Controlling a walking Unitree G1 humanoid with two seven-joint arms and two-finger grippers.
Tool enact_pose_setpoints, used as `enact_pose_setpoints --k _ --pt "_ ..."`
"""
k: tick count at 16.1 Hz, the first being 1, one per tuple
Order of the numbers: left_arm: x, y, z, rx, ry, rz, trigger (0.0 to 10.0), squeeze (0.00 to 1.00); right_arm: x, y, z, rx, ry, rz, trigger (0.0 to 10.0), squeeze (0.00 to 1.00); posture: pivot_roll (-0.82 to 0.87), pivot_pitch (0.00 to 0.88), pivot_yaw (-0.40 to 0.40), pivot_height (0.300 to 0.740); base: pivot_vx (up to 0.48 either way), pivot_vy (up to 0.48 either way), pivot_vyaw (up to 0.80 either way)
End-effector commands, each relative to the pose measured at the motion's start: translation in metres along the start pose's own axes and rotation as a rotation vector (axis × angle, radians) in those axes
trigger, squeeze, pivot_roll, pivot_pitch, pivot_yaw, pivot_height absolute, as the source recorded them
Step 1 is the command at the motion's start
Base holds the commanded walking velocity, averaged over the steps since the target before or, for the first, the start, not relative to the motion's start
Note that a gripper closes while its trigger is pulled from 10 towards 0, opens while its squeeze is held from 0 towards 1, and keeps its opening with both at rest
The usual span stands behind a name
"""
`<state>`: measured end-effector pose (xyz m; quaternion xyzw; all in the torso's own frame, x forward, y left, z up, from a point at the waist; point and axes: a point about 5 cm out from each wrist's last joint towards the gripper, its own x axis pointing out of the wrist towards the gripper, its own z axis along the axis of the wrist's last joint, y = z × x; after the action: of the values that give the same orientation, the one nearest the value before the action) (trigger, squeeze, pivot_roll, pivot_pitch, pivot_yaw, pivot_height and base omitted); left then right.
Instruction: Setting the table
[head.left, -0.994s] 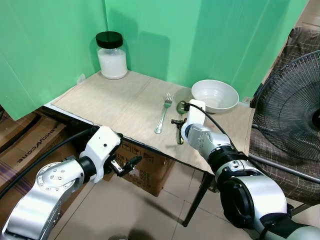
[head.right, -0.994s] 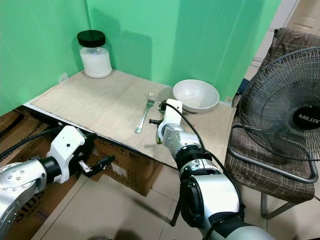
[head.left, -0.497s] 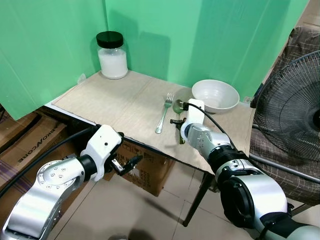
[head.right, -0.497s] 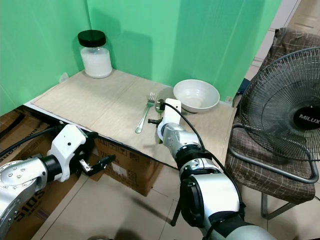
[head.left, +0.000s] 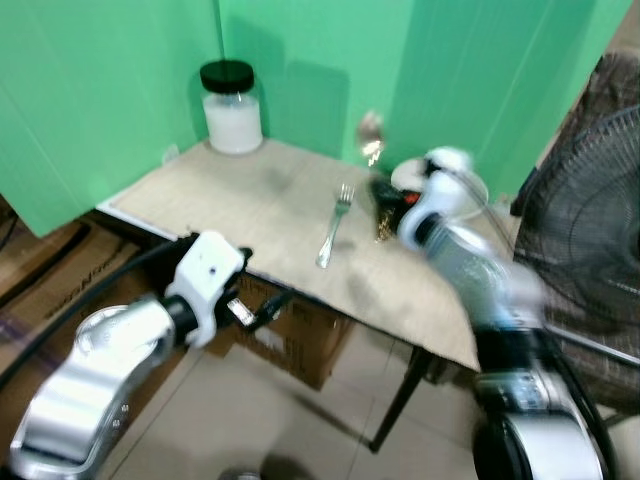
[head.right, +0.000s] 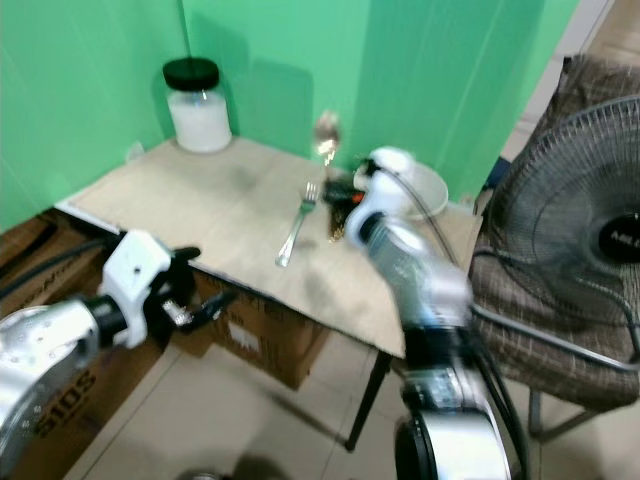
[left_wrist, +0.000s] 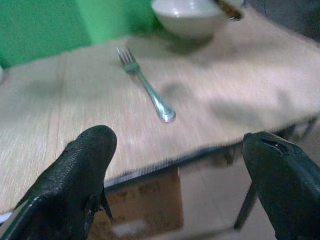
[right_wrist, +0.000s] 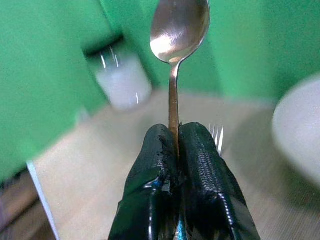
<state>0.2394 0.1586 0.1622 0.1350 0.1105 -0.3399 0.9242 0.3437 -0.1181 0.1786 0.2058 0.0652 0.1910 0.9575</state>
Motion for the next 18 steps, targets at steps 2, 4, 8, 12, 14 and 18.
enact_pose_setpoints --k 2,4,8,12,14,18 --pt "0.004 -0.001 0.013 0.04 -0.078 0.1 10.0 0.0 -0.034 0.005 0.028 -0.074 -0.129 0.019 10.0 0.0 0.17 0.0 -0.027 0.74 0.0 0.0 0.0" --pt "0.01 -0.006 0.018 0.002 -0.135 0.172 10.0 0.0 -0.065 0.011 0.027 -0.277 -0.154 -0.005 10.0 0.0 0.14 0.0 -0.023 0.74 0.0 0.0 0.0" --pt "0.024 -0.002 0.025 0.055 -0.169 0.297 10.0 0.0 -0.081 0.011 0.021 -0.318 -0.227 -0.145 10.0 0.0 0.12 0.0 -0.032 0.74 0.0 0.0 -0.6" --pt "0.023 -0.002 0.023 0.059 -0.172 0.341 10.0 0.0 -0.085 0.012 0.013 -0.349 -0.218 -0.213 10.0 0.0 0.12 0.0 -0.04 0.74 0.0 0.0 -0.8" --pt "0.023 -0.003 0.022 0.064 -0.168 0.335 10.0 0.0 -0.084 0.01 0.011 -0.345 -0.207 -0.222 10.0 0.0 0.12 0.0 -0.039 0.74 0.0 0.0 -0.8" --pt "0.02 0.004 0.019 0.052 -0.151 0.379 10.0 0.0 -0.085 -0.002 0.004 -0.362 -0.151 -0.304 10.0 0.0 0.13 0.0 -0.034 0.74 0.0 0.0 -0.8"
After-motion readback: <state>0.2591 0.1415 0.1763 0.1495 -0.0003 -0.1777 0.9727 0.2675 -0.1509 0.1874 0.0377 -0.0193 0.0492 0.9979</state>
